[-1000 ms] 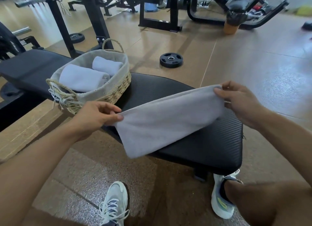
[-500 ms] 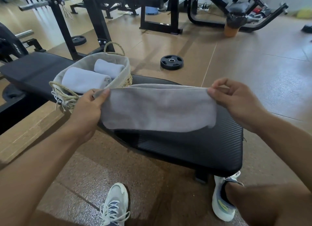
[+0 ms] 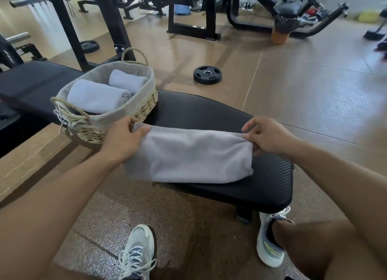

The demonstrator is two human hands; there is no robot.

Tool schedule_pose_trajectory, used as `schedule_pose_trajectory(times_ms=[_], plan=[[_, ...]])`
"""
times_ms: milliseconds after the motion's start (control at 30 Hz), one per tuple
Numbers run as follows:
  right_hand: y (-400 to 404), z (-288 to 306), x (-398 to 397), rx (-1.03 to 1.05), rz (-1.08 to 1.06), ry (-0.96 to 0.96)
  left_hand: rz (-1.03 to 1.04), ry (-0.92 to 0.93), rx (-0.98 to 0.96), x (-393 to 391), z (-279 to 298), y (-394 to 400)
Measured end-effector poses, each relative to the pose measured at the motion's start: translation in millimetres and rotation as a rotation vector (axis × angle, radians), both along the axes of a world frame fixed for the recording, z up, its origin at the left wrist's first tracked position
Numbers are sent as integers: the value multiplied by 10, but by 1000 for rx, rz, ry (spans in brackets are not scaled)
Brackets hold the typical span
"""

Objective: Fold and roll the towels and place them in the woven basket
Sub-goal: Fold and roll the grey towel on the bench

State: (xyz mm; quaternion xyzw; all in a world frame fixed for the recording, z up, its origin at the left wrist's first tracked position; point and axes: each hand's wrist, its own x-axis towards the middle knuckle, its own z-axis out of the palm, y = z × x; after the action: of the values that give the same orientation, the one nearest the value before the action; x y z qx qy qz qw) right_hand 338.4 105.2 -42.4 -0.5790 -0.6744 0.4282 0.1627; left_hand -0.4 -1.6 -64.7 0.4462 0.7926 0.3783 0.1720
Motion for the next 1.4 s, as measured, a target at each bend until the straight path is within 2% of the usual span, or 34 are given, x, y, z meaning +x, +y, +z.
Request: schedule_pose_trajectory(times_ms=[133, 200, 300, 367, 433, 567, 667, 833, 867, 933, 1067, 1133, 1200, 1300, 1367, 1400], plan=[[122, -7, -31, 218, 15, -291, -89, 276, 82, 160, 21, 37], [108, 115, 20, 166, 35, -347, -251, 354, 89, 318, 33, 18], [-46, 300, 144, -63, 154, -398, -503, 416, -98, 499, -102, 20], [-178, 336, 211, -166, 225, -410, -567, 509, -301, 515, -244, 22], [-268, 304, 225, -200, 276, -436, -575, 533, -455, 485, -354, 10], [-330, 178, 142, -162, 305, -448, -579, 542, -535, 471, -417, 6], [-318, 148, 167, -111, 275, -381, -589, 539, -564, 487, -390, 13], [-281, 255, 308, -127, 292, 45, -596, 543, -585, 496, -367, 26], [-257, 270, 346, -149, 311, 79, -596, 543, -584, 503, -363, 25], [-198, 280, 430, -171, 370, -50, -591, 550, -580, 511, -356, 25], [-143, 182, 521, -142, 536, -688, -588, 566, -578, 496, -381, 15], [-125, 125, 506, -126, 483, -766, -591, 578, -571, 493, -405, 9], [-66, 98, 474, -16, 324, -676, -592, 583, -567, 500, -418, 10], [-21, 28, 325, 298, 147, -465, -591, 583, -545, 523, -418, 18], [-54, -46, 155, 404, 203, -355, -582, 581, -509, 537, -416, 18], [-66, -73, 70, 415, 262, -368, -574, 580, -487, 544, -415, 16]])
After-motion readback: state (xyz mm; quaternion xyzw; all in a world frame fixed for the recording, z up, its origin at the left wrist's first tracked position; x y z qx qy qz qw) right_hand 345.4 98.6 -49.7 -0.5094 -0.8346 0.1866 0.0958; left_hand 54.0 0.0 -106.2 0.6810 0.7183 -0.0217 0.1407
